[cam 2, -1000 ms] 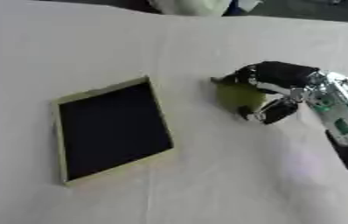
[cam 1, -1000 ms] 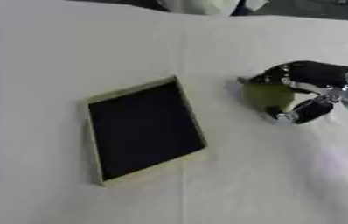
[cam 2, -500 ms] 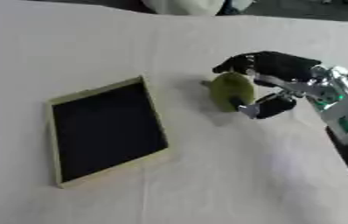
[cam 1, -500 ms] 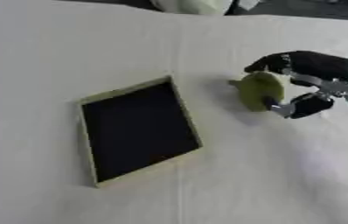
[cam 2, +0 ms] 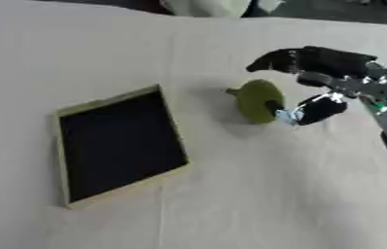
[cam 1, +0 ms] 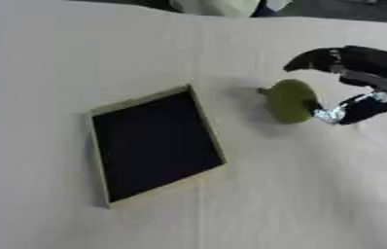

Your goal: Pick up objects on the table and place them in the box.

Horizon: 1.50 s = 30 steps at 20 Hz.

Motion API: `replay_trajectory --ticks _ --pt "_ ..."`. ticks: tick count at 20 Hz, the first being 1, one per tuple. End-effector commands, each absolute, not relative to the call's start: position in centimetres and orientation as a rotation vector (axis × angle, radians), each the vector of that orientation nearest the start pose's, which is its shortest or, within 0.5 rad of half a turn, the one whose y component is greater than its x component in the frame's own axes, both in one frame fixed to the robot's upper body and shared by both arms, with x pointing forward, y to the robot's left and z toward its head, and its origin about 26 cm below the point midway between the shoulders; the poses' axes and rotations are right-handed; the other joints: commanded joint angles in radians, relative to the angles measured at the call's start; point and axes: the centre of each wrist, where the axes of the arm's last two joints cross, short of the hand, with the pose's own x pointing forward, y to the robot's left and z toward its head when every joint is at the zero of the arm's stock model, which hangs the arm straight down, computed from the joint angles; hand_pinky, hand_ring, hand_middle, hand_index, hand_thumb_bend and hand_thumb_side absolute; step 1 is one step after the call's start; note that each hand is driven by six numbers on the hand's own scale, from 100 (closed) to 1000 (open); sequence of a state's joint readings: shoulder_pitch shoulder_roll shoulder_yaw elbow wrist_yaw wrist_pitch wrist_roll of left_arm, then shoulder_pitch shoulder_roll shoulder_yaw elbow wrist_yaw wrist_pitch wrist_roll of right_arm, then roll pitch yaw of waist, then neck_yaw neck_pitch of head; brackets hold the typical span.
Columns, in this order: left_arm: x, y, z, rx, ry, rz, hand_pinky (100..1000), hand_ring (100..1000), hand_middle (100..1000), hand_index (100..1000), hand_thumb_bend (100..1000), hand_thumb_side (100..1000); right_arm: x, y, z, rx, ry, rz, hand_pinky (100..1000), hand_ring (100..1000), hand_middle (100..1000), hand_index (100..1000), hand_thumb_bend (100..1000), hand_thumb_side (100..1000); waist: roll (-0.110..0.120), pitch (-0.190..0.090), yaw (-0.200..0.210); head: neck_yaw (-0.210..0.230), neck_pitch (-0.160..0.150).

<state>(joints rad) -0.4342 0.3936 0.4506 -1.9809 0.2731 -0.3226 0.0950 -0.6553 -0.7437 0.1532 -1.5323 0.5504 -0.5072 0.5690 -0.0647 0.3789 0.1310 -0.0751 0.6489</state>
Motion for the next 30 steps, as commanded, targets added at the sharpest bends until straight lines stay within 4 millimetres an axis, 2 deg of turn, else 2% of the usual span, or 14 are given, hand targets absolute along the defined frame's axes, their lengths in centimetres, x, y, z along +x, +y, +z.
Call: replay_trajectory --ticks 1,5,6,7,12,18,30 --pt "28.1 36.5 28.4 -0.373 3.379 -0.149 499 638 642 663 100 492 38.3 -33.6 27.7 1.077 2.176 -2.648 920 967 899 982 262 219 0.002 -0.024 0.001 0.0 -0.002" --pt "28.1 36.5 28.4 -0.376 3.382 -0.141 498 638 642 663 100 493 38.9 -34.5 28.2 1.082 2.09 -2.749 927 972 904 984 280 271 -0.001 -0.025 0.0 -0.002 0.0" --pt "28.1 36.5 28.4 -0.377 3.383 -0.139 499 639 642 663 100 497 39.0 -34.7 28.3 1.084 2.072 -2.772 930 973 907 985 302 194 -0.001 -0.025 0.0 -0.002 0.001" --pt "28.1 36.5 28.4 -0.377 3.383 -0.137 499 639 642 663 100 493 39.2 -35.0 28.3 1.089 2.045 -2.799 931 973 908 985 312 294 -0.002 -0.026 0.0 -0.003 0.0" --pt "28.1 36.5 28.4 -0.372 3.385 -0.132 499 639 641 663 100 493 40.3 -35.6 27.8 1.113 1.947 -2.897 936 974 913 989 360 334 -0.004 -0.027 0.002 -0.007 -0.003" --pt "28.1 36.4 28.4 -0.363 3.389 -0.129 498 640 642 663 100 495 41.8 -36.0 26.5 1.131 1.922 -2.947 932 970 909 988 328 357 -0.003 -0.027 0.004 -0.007 -0.004" --pt "28.2 36.3 28.5 -0.347 3.386 -0.138 500 642 640 663 100 494 43.1 -35.3 25.4 1.064 1.984 -2.96 920 959 898 987 239 392 -0.003 -0.026 0.014 -0.006 -0.012"
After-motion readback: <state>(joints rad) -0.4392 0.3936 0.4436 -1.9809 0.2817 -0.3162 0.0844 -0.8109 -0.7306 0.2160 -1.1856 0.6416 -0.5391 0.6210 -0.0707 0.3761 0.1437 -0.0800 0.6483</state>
